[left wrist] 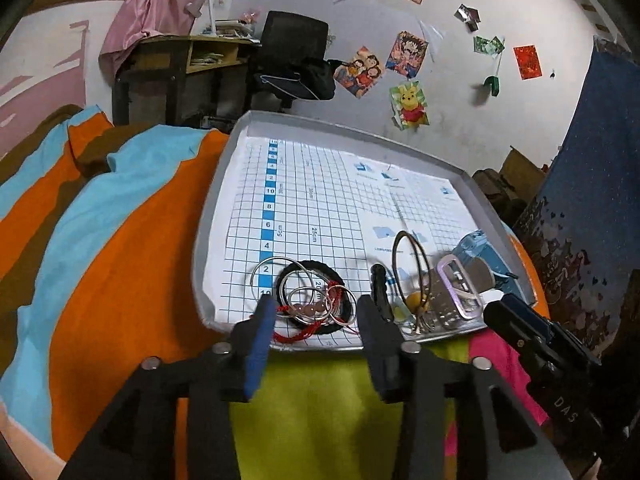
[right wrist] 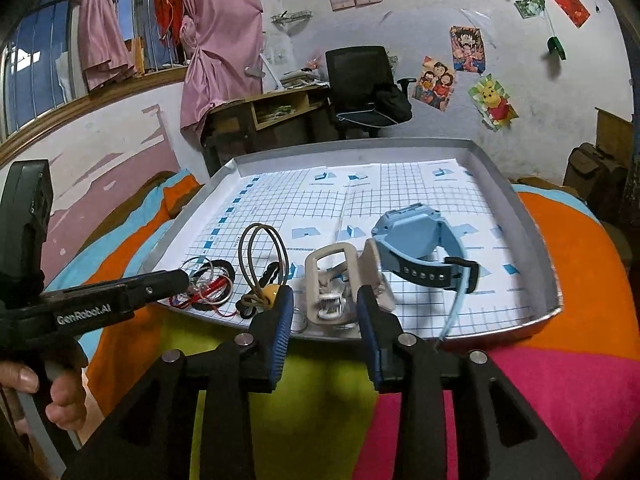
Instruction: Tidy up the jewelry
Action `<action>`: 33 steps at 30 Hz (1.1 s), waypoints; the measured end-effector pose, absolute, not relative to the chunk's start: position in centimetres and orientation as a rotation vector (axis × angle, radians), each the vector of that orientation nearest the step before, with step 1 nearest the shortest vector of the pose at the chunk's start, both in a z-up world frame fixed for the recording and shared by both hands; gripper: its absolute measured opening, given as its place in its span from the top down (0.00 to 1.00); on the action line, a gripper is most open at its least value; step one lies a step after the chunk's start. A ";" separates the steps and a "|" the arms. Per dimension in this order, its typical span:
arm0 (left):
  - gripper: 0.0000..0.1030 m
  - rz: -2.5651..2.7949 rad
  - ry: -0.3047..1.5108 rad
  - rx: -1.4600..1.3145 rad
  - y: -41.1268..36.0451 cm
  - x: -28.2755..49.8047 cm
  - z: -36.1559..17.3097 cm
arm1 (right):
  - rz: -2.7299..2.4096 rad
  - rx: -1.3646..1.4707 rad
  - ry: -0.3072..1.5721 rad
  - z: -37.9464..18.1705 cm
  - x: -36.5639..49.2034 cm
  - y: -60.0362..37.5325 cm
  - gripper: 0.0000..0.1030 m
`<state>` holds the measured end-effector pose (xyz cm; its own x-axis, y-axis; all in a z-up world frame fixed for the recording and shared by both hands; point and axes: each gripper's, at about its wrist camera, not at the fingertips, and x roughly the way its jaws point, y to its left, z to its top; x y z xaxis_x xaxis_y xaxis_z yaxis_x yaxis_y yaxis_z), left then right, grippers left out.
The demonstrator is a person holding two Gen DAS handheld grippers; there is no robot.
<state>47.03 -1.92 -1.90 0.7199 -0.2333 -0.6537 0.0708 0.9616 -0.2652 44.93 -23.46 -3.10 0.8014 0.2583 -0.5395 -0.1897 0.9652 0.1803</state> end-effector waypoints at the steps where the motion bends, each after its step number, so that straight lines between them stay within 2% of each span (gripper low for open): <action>1: 0.54 -0.166 0.744 -0.231 -1.8 46.7 -1.6 | 0.239 0.122 0.593 -2.9 44.7 -23.6 0.67; 3: 0.38 -0.161 0.722 -0.241 -1.4 46.0 -1.0 | 0.232 0.124 0.582 -2.4 44.1 -23.9 0.61; 12: 0.07 -0.116 0.568 -0.242 -0.6 40.3 2.6 | 0.211 0.111 0.495 1.4 40.5 -25.8 0.40; 18: 0.01 -0.082 0.479 -0.240 -0.1 35.5 4.6 | 0.212 0.094 0.419 4.3 36.8 -26.2 0.30; 23: 0.00 -0.072 0.432 -0.230 -0.2 32.0 5.9 | 0.219 0.085 0.359 6.4 33.0 -26.6 0.21; 33: 0.00 -0.041 0.328 -0.174 -0.8 24.2 7.5 | 0.218 0.065 0.254 9.0 24.9 -26.8 0.13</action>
